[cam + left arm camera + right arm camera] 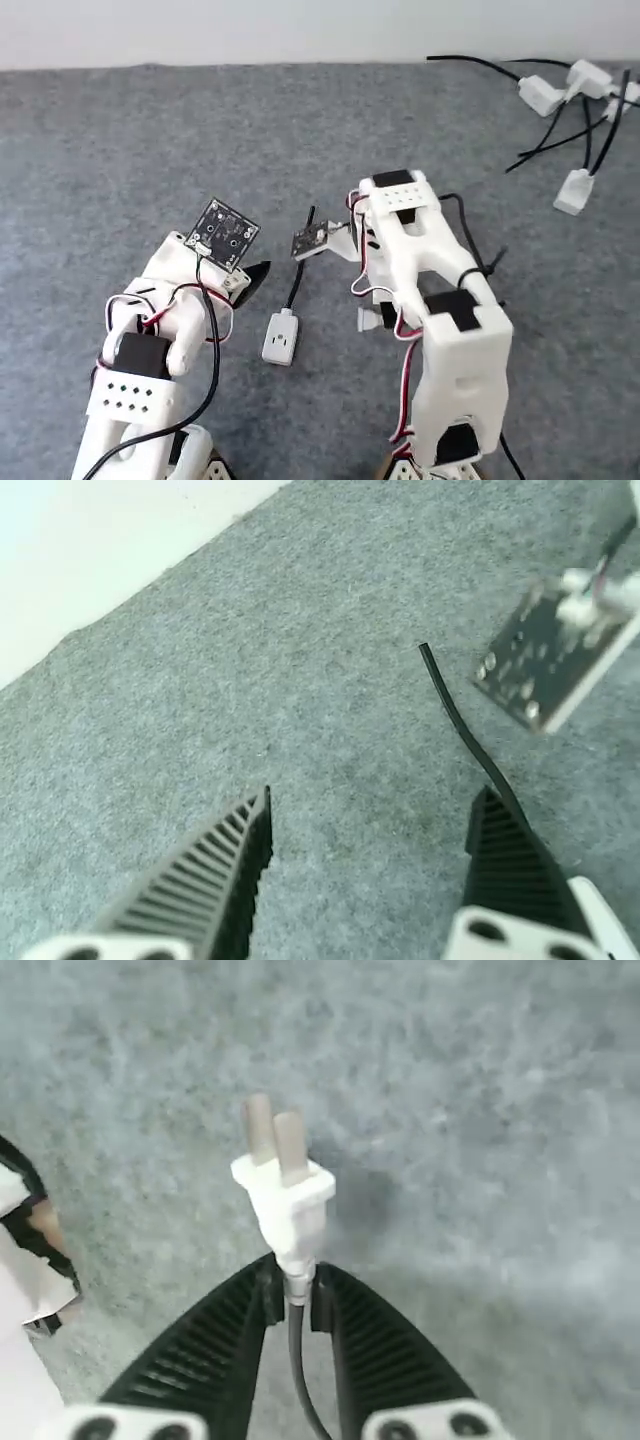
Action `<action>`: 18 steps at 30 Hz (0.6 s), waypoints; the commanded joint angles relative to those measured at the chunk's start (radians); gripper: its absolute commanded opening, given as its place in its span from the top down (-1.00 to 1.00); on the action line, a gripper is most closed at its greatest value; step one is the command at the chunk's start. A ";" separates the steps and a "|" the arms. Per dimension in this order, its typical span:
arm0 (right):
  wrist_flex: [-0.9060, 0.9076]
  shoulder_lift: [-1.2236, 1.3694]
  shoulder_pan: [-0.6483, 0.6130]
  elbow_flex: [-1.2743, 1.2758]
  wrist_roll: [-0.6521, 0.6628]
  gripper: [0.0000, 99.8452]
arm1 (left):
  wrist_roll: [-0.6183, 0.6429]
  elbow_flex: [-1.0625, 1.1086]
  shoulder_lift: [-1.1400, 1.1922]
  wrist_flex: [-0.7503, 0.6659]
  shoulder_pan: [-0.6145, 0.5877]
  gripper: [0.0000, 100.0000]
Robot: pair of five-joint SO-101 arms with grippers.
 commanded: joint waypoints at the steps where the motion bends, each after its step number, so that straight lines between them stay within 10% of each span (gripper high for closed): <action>1: 0.059 -0.159 -0.008 -0.031 -0.014 0.98 | -0.006 -0.030 -0.012 -0.025 0.000 0.39; 18: 0.128 -0.595 -0.131 -0.031 -0.170 0.98 | 0.087 -0.418 -0.014 0.299 0.241 0.39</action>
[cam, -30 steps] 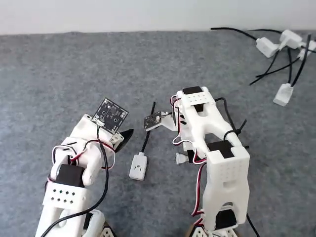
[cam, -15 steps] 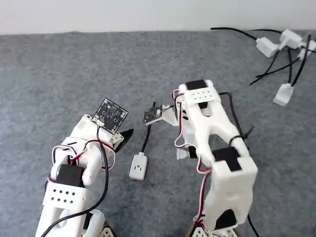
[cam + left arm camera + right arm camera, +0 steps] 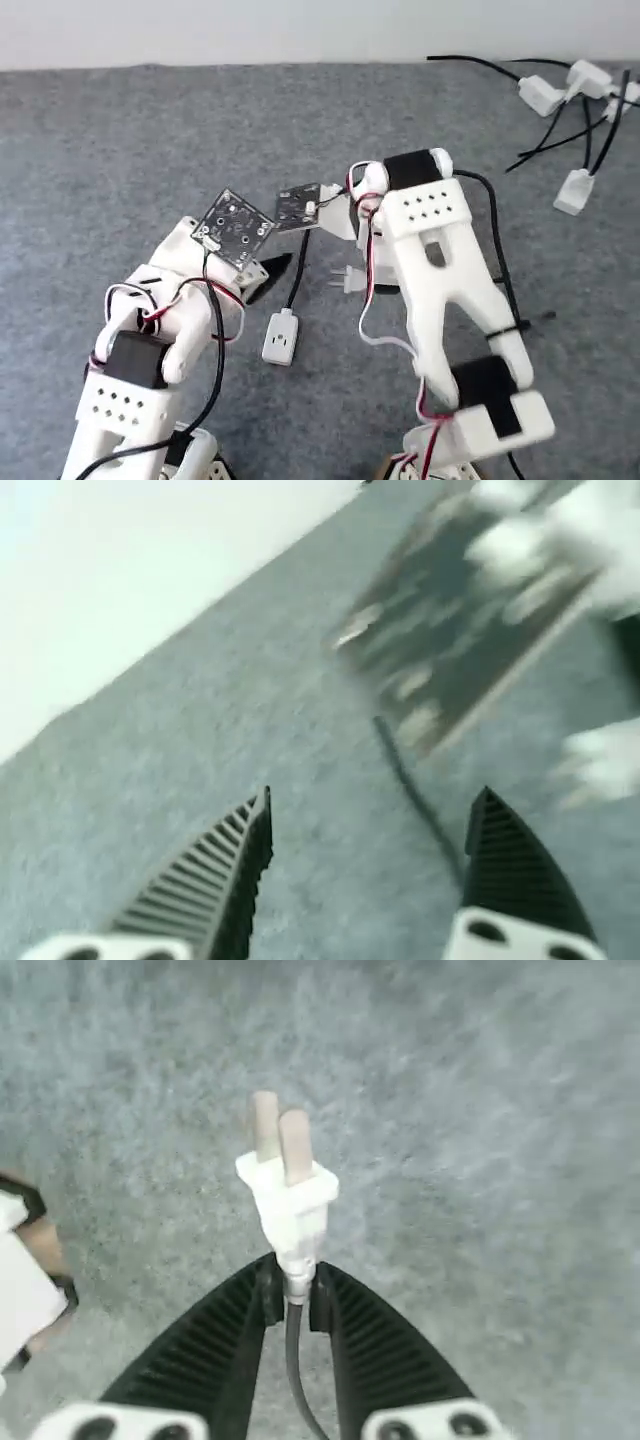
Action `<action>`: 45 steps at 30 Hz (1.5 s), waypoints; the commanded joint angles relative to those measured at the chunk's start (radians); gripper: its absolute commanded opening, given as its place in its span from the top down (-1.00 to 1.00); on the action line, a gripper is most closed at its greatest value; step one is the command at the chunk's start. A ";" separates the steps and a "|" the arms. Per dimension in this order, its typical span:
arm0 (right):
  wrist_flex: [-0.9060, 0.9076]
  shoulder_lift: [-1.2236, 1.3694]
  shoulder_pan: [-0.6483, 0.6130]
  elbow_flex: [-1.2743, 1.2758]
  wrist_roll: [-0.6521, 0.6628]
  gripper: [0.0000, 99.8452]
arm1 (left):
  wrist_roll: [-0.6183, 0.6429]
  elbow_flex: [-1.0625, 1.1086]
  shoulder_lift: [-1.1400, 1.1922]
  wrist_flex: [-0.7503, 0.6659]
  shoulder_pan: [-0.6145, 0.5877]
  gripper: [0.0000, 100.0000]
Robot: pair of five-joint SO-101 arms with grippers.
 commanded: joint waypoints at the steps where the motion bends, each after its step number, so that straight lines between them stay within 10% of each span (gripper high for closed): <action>1: 0.039 -0.131 -0.039 -0.031 -0.046 0.98 | 0.057 -0.205 -0.014 0.150 0.135 0.39; 45: 0.041 -0.432 -0.160 -0.218 -0.282 0.98 | -0.023 -0.128 -0.196 -0.066 0.198 0.39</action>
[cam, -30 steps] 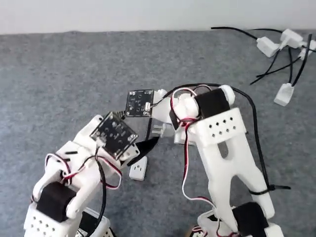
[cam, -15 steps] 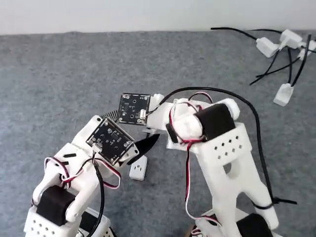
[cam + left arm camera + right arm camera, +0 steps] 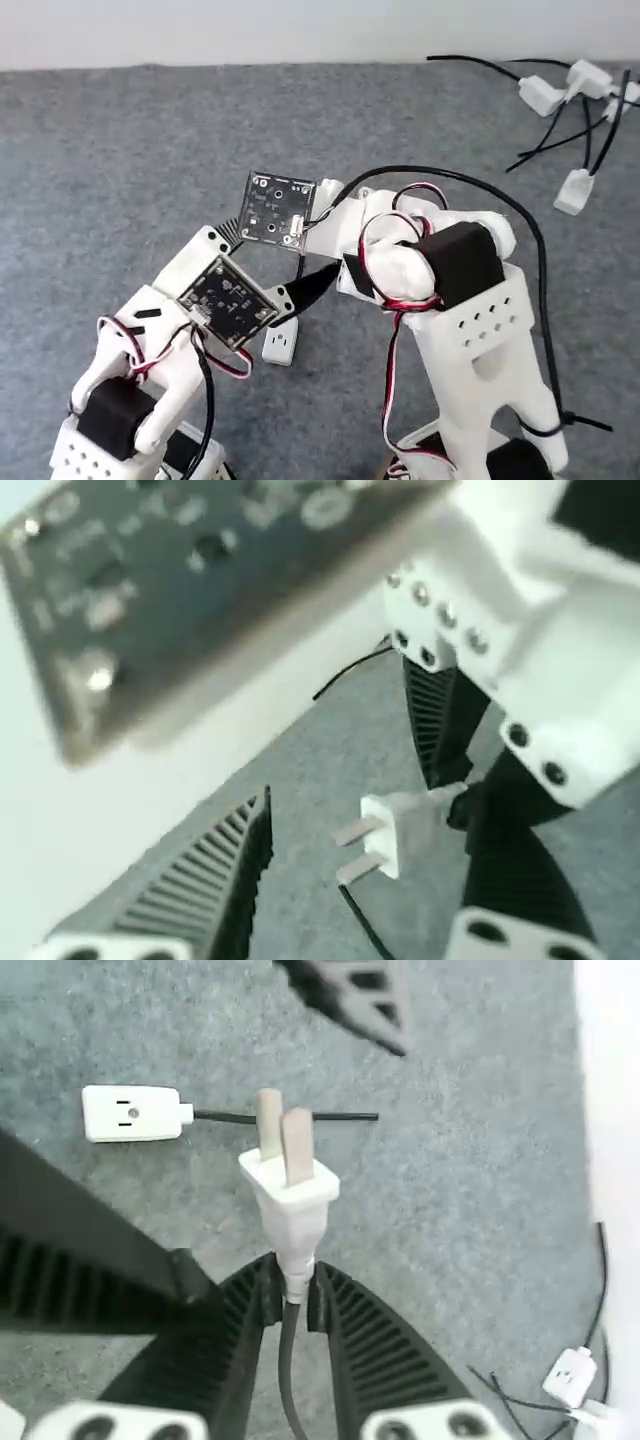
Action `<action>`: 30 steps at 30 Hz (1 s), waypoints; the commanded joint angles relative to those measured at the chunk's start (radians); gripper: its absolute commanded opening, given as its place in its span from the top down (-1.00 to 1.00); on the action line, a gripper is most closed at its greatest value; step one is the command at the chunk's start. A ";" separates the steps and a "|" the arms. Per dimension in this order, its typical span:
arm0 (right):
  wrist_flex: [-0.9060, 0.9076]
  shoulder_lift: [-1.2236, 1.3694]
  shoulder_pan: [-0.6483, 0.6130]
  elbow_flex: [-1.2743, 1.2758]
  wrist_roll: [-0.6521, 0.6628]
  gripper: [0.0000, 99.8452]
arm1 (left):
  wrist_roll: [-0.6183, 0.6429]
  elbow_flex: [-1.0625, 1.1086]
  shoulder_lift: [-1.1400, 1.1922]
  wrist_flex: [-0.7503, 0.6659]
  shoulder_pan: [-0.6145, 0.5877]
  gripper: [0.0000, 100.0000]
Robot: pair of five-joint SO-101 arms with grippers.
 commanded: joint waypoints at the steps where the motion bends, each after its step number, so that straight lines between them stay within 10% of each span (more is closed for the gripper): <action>1: 0.038 -0.033 0.010 -0.061 -0.012 0.98 | -0.023 -0.012 -0.002 -0.054 -0.052 0.39; 30: 0.042 -0.096 -0.073 -0.044 -0.071 0.98 | -0.021 0.137 -0.009 -0.161 -0.180 0.39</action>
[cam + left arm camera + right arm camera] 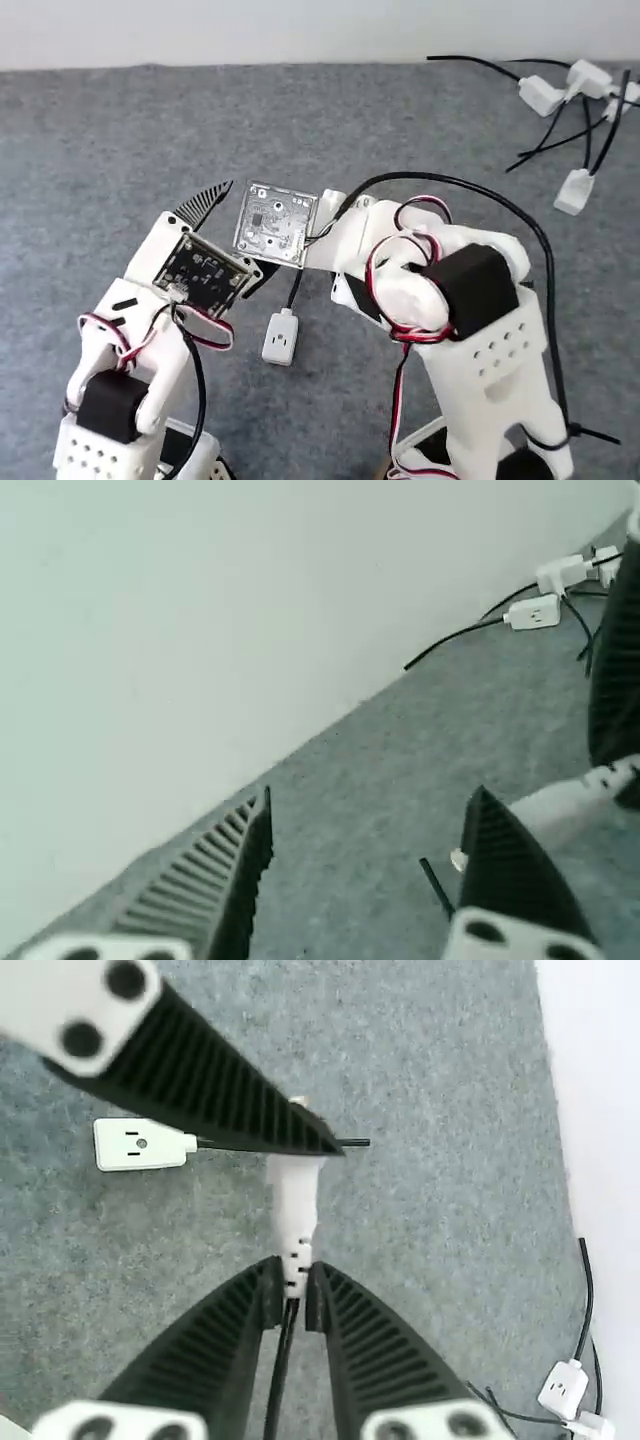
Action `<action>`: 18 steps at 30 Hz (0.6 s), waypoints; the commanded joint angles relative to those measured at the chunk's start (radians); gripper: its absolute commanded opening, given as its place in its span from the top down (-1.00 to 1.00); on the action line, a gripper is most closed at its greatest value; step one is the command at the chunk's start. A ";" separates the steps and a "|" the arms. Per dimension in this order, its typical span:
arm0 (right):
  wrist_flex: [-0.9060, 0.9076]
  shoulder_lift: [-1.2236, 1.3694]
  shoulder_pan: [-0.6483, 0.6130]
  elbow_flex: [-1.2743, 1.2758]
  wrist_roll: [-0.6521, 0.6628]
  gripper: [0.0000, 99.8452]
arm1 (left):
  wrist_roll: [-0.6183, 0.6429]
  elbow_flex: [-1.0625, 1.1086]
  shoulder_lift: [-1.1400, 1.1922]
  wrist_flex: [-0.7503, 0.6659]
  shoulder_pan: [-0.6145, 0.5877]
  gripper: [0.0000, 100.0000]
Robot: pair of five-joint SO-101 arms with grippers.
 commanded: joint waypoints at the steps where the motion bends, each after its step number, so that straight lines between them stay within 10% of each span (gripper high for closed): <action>1: 0.041 -0.036 -0.015 -0.038 -0.014 0.98 | -0.006 0.071 0.000 -0.083 0.000 0.39; 18: 0.041 -0.044 -0.013 -0.038 -0.017 0.98 | 0.025 0.157 0.000 -0.132 0.006 0.39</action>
